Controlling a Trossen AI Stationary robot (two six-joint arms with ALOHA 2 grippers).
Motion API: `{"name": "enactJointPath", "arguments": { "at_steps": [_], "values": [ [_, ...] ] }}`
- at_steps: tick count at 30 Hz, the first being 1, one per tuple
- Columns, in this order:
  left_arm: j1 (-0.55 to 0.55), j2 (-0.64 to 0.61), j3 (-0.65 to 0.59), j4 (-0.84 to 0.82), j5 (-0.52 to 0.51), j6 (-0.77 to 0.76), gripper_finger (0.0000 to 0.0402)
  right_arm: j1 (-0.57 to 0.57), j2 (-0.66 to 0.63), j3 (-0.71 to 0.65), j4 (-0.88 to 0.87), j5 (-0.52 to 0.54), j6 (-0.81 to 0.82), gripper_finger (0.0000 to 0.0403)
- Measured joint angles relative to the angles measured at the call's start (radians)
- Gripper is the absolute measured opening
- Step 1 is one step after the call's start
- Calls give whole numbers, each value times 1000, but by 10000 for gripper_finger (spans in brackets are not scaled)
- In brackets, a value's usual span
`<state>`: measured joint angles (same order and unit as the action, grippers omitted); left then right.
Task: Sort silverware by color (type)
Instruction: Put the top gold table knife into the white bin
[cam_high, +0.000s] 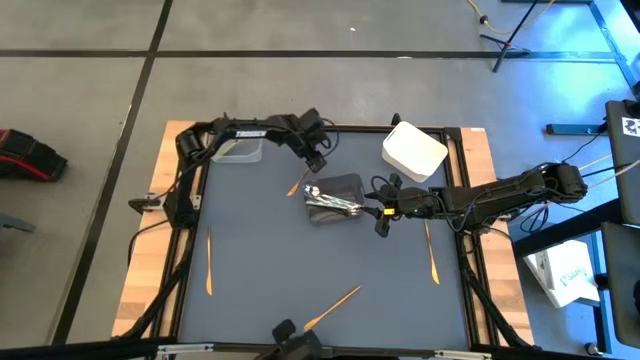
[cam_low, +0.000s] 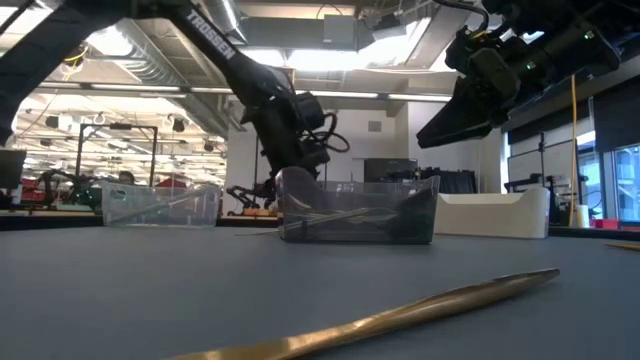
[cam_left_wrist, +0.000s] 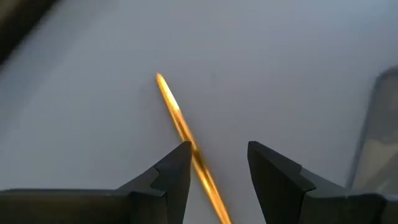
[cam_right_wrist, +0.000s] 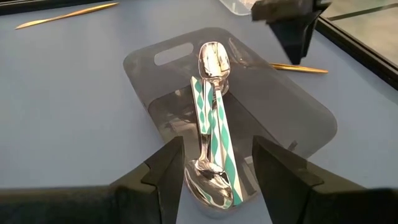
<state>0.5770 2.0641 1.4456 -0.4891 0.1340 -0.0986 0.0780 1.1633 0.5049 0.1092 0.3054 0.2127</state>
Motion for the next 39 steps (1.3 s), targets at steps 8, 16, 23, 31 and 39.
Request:
{"name": "enactJointPath", "arguments": {
  "at_steps": [8, 16, 23, 31, 39],
  "values": [
    [-16, 52, 2, -45, -117, 23, 153, 0, 0, 0, 0, 0, 0, 179],
    [-14, 63, 2, -75, -120, 26, 149, 0, 0, 0, 1, 0, 0, 179],
    [-12, 65, 1, -77, -126, 26, 86, 0, 0, 0, 1, 0, 0, 179],
    [-13, 65, -1, -76, -128, 39, 14, 0, 0, 0, 1, 0, 0, 179],
    [-40, 31, -8, -97, -196, 79, 31, 0, 0, 0, -1, 0, 0, 179]
  ]
}}
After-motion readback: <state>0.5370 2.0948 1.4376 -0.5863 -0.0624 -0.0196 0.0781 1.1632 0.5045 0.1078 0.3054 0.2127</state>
